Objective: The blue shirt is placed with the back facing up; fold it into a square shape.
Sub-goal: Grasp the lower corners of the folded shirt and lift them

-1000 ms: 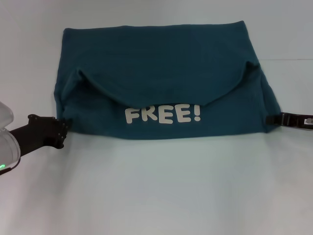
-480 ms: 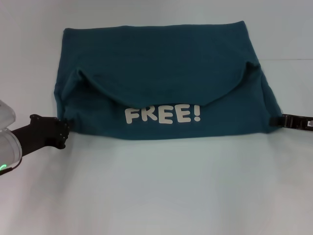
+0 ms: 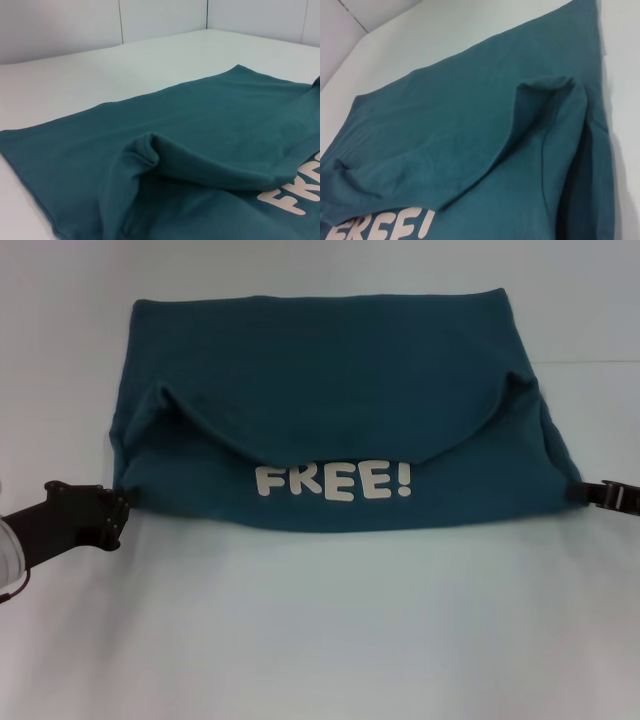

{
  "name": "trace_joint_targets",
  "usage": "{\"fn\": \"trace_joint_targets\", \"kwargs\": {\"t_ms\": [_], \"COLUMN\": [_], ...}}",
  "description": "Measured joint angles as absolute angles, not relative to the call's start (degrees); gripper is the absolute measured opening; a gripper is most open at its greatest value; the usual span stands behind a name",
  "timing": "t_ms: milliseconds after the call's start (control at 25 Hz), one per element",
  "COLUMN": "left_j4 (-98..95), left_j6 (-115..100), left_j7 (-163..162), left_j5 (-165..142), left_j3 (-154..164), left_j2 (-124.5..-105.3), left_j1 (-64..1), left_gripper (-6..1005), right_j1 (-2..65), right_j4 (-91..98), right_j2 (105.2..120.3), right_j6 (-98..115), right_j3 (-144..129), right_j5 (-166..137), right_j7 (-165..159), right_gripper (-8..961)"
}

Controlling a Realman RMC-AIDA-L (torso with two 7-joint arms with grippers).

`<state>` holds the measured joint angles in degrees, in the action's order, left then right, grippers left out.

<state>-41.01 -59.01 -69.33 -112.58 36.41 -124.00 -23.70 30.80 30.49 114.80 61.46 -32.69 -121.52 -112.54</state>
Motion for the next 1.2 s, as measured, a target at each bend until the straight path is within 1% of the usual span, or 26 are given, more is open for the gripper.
{"fn": "trace_joint_targets", "kwargs": {"t_ms": [200, 600, 840, 1200], "left_j4": [-42.18, -47.53, -49.17, -51.01], "left_j6": [-61.38, -71.07, -79.63, -93.65], "left_j7": [-70.38, -73.88, -75.92, -78.18], "left_j5": [-112.66, -114.32, -117.13, -123.33], "left_j3": [36.51, 36.28, 33.67, 25.79], "left_j2": [-124.02, -124.02, -124.02, -123.78], "left_j1": [-22.37, -17.12, -14.50, -13.14], "left_gripper": [0, 1, 0, 1], "right_j1": [28.57, 24.43, 21.48, 16.45], "right_j4": [30.52, 31.18, 31.23, 31.38], "right_j2": [114.85, 114.77, 114.22, 113.55], "right_j6": [62.79, 70.49, 75.07, 85.43], "right_j3": [-32.64, -30.04, -29.42, -25.86], "right_j5": [-119.56, -116.98, -116.97, -117.11], "right_j7": [-110.69, -105.16, -101.77, -94.64], "right_gripper": [0, 0, 1, 2]}}
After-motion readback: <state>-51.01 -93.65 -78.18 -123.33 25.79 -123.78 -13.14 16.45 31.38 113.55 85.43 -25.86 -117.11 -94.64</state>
